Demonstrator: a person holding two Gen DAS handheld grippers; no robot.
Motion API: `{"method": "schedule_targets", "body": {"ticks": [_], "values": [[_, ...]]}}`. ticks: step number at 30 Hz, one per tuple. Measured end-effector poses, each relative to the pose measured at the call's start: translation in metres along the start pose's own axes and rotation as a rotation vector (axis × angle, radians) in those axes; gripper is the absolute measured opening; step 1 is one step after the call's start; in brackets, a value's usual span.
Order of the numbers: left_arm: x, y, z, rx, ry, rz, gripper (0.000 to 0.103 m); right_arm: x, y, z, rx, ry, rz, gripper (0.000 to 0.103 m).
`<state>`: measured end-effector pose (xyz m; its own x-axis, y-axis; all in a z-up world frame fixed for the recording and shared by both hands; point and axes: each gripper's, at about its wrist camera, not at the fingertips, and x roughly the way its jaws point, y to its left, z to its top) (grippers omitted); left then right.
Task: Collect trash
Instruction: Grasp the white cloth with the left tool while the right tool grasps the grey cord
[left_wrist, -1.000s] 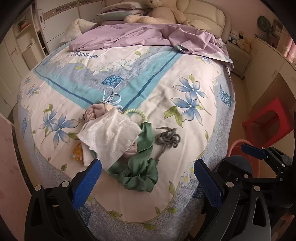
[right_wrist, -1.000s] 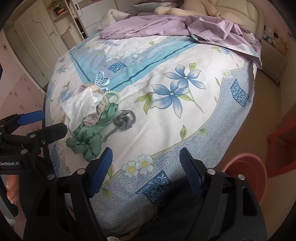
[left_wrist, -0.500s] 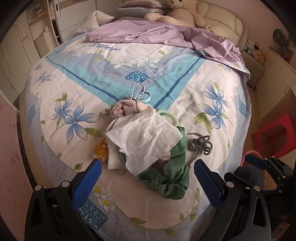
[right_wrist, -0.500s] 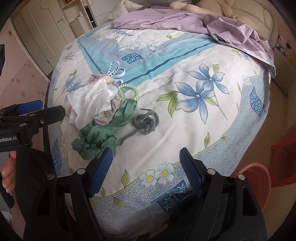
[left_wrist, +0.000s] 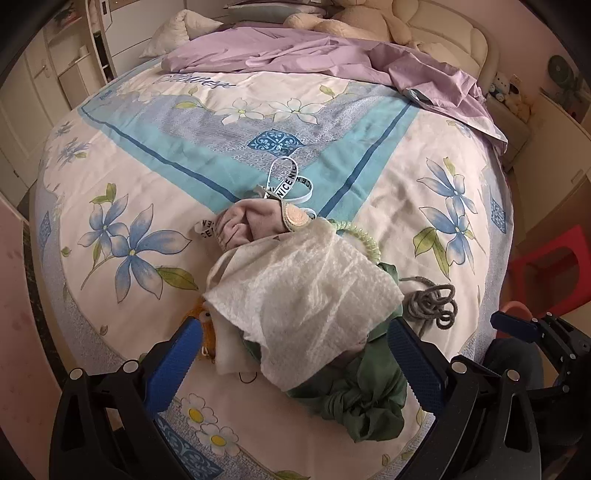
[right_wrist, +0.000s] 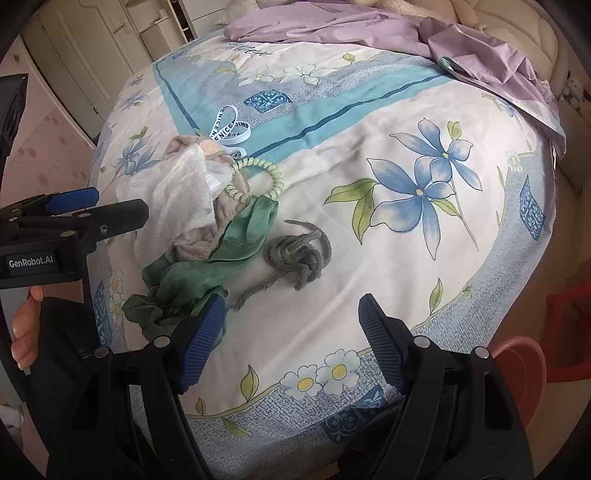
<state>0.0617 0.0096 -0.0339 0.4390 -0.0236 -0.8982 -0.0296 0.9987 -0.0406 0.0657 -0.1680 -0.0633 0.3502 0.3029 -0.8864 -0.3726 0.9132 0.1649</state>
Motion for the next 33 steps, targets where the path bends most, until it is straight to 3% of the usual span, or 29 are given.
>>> {"method": "schedule_targets", "body": {"ticks": [12,13,15,19,23,33], "values": [[0.037,0.007,0.022,0.023,0.028,-0.006,0.096,0.019,-0.006,0.009,0.013,0.024,0.026,0.074],[0.038,0.007,0.023,0.024,0.032,-0.011,0.093,0.020,-0.007,0.009,0.014,0.026,0.027,0.074],[0.040,0.007,0.023,0.023,0.040,-0.018,0.075,0.023,-0.008,0.009,0.017,0.029,0.029,0.074],[0.039,0.005,0.024,0.033,0.051,-0.035,0.051,0.026,-0.010,0.009,0.026,0.034,0.037,0.074],[0.036,0.002,0.024,0.046,0.050,-0.062,0.014,0.028,-0.010,0.010,0.025,0.032,0.040,0.074],[0.013,0.009,0.028,0.011,0.017,-0.096,0.011,0.036,-0.009,0.016,0.014,0.034,0.039,0.071]]}}
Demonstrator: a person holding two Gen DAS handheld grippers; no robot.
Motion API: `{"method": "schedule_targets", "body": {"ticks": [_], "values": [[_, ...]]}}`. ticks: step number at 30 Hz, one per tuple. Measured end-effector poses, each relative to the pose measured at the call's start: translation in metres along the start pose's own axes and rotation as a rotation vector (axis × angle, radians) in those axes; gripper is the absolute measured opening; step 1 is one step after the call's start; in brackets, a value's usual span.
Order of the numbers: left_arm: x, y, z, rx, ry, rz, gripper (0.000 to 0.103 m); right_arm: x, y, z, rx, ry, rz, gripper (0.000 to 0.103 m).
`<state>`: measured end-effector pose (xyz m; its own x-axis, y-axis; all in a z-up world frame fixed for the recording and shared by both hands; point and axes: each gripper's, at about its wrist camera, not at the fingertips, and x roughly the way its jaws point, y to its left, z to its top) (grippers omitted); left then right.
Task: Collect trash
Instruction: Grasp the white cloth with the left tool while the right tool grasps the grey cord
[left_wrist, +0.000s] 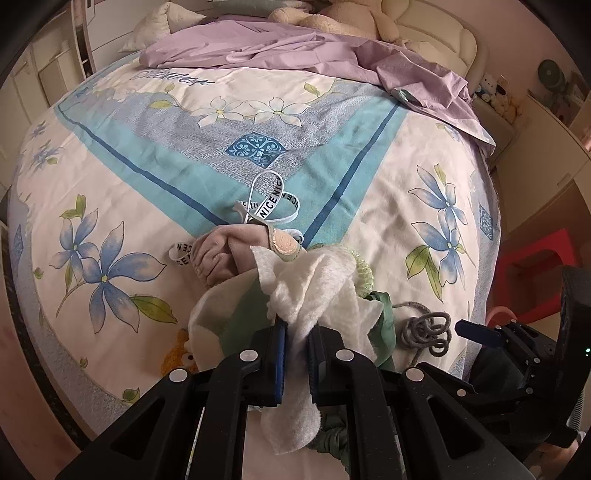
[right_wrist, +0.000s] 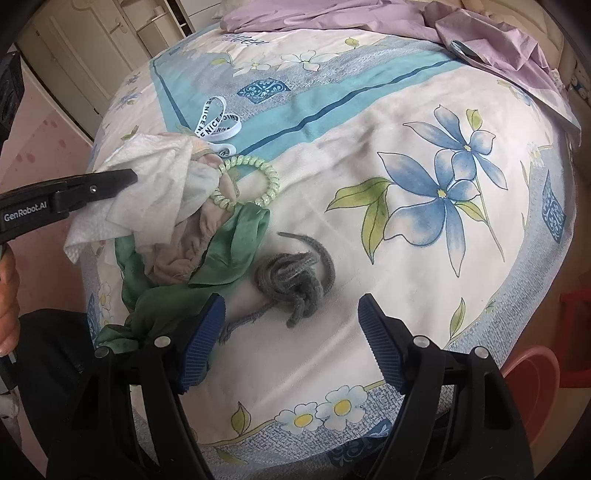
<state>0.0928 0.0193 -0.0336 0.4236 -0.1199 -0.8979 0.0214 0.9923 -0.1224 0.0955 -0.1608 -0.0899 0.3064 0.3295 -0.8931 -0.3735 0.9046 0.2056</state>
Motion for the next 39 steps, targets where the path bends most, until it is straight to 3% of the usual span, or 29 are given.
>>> {"method": "schedule_targets", "body": {"ticks": [5,7,9,11,28,39], "values": [[-0.008,0.002,0.000,-0.009,-0.011,-0.004,0.011,0.011,0.002,0.002,-0.019,0.023,-0.008,0.055],[-0.011,0.003,0.001,-0.010,-0.016,-0.006,0.011,0.016,0.002,0.002,-0.024,0.032,-0.013,0.044],[-0.013,0.003,0.000,-0.013,-0.018,-0.006,0.011,0.022,0.000,0.002,-0.022,0.047,-0.012,0.017],[-0.016,0.003,-0.001,-0.016,-0.019,-0.005,0.011,0.020,-0.001,0.001,-0.017,0.041,-0.004,0.012],[-0.059,-0.018,-0.022,0.004,-0.030,-0.001,0.011,-0.059,0.009,-0.006,-0.050,-0.060,0.013,0.011],[-0.078,-0.075,-0.045,0.096,-0.011,-0.026,0.011,-0.117,-0.015,-0.037,-0.018,-0.106,-0.027,0.011]]}}
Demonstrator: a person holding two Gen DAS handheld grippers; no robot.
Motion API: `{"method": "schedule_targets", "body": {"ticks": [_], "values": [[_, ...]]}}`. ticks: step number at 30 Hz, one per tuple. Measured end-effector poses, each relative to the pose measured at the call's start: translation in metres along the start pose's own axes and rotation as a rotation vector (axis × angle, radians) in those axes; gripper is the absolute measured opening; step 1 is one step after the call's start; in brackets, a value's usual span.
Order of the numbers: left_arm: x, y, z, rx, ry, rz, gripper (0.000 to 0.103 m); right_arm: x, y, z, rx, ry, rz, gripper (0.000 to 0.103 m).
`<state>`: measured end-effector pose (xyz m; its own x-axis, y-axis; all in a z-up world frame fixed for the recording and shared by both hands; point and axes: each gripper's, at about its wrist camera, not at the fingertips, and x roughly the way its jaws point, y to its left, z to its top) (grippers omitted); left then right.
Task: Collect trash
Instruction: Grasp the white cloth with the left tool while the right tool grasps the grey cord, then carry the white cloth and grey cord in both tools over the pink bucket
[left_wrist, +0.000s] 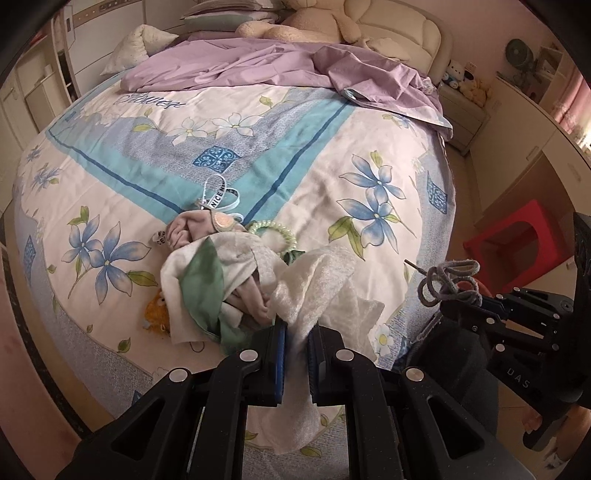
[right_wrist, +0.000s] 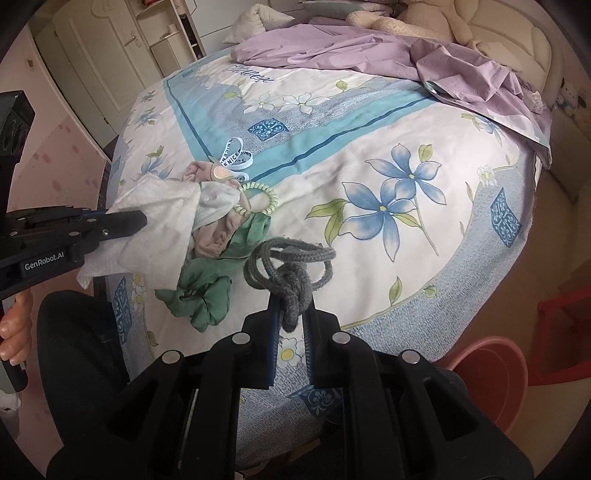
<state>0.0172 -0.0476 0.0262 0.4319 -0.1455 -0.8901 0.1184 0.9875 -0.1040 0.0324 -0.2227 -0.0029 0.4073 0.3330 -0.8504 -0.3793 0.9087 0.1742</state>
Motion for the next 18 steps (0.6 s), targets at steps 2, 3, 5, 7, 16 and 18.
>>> {"method": "schedule_targets", "body": {"ticks": [2,3,5,7,16,18], "values": [[-0.001,-0.012,-0.001,0.019,0.002,-0.007,0.011,-0.009,-0.008,-0.005,0.018,-0.008,-0.012,0.011],[-0.001,-0.017,-0.001,0.027,0.002,-0.009,0.011,-0.012,-0.011,-0.008,0.026,-0.011,-0.018,0.011],[-0.001,-0.027,0.000,0.043,0.003,-0.015,0.011,-0.020,-0.019,-0.014,0.044,-0.017,-0.030,0.011],[0.000,-0.037,0.001,0.059,0.004,-0.022,0.011,-0.025,-0.026,-0.020,0.060,-0.020,-0.041,0.011],[0.013,-0.089,0.008,0.149,0.020,-0.040,0.011,-0.045,-0.064,-0.040,0.127,-0.040,-0.089,0.011],[0.016,-0.100,0.010,0.169,0.022,-0.045,0.011,-0.051,-0.072,-0.043,0.145,-0.049,-0.099,0.011]]}}
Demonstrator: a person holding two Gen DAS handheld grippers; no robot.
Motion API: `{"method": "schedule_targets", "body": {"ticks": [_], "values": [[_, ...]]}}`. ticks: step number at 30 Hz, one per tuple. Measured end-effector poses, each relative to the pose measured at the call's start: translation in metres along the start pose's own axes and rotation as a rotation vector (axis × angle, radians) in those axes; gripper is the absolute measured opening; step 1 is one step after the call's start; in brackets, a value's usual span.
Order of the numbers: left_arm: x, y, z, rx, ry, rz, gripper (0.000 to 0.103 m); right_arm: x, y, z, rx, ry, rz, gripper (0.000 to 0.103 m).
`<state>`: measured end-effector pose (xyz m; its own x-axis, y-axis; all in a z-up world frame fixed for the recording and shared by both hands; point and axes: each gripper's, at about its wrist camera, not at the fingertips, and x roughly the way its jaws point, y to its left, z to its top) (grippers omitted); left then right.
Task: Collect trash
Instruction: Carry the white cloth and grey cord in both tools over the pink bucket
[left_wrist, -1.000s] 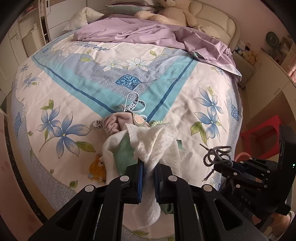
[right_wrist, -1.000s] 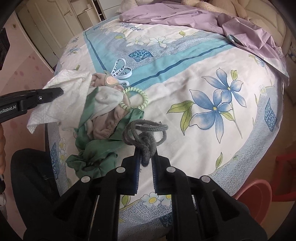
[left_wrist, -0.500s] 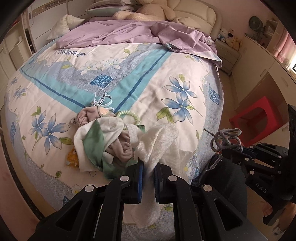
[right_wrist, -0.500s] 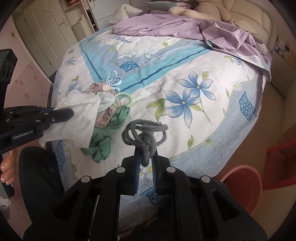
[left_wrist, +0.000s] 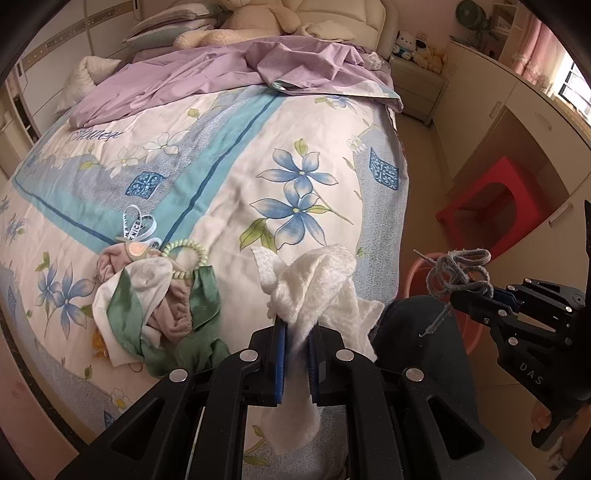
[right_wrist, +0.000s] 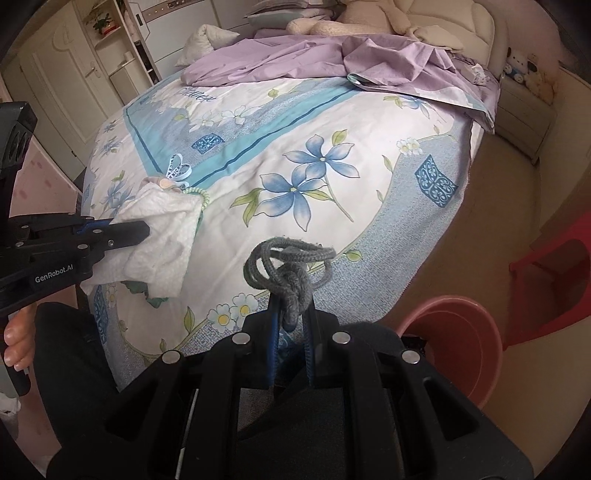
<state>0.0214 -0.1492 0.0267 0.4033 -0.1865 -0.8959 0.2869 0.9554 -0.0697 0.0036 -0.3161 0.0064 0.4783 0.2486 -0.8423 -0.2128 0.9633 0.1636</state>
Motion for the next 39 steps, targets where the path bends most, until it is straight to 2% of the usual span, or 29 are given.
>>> {"method": "schedule_targets", "body": {"ticks": [19,26,39], "values": [[0.026,-0.110,0.033,0.189,0.026,-0.088,0.011,-0.029,-0.089,-0.032,0.183,-0.035,-0.106,0.011],[0.035,-0.162,0.041,0.282,0.037,-0.128,0.011,-0.043,-0.120,-0.049,0.259,-0.048,-0.164,0.011],[0.056,-0.244,0.032,0.439,0.089,-0.203,0.011,-0.063,-0.168,-0.083,0.377,-0.052,-0.258,0.011]]}}
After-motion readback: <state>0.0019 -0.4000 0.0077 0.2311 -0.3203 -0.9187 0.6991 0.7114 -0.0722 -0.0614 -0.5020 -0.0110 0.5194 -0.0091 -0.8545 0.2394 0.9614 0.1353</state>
